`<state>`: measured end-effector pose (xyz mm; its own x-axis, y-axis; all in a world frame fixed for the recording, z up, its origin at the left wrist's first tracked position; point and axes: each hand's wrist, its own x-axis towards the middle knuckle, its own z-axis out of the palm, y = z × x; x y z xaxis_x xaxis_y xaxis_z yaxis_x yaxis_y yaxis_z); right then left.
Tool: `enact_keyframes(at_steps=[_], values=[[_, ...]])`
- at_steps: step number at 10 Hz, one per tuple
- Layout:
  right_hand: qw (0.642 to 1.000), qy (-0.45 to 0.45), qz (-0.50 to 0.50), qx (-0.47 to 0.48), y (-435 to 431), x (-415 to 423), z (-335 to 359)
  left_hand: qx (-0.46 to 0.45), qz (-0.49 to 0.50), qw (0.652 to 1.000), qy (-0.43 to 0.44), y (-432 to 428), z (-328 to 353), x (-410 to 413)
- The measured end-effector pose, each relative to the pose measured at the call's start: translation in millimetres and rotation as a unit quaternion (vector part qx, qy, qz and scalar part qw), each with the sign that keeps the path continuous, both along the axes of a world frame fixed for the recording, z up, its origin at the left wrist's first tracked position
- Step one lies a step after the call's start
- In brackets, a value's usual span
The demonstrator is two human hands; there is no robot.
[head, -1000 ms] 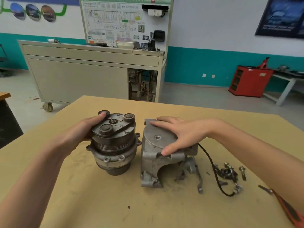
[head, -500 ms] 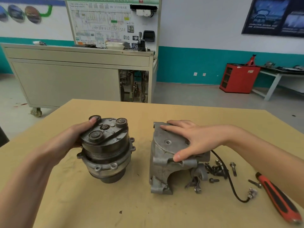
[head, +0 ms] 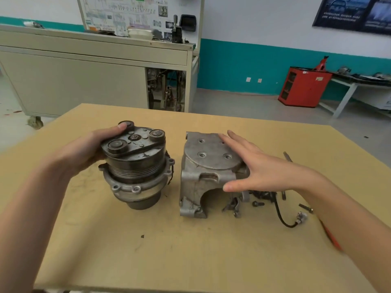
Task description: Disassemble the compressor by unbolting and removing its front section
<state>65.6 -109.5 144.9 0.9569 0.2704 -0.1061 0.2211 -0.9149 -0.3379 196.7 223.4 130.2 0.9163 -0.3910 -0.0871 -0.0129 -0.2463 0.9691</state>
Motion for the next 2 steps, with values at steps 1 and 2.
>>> enact_keyframes(at_steps=[1, 2], values=[[1.0, -0.02, -0.001, 0.023, 5.8, -0.8, 0.2, -0.004, -0.016, 1.0, 0.0, -1.0, -0.6, 0.2], [0.999, -0.035, -0.004, 0.041, 6.7, -9.1, 6.0, -0.024, -0.002, 1.0, -0.008, -1.0, 0.7, -4.0]])
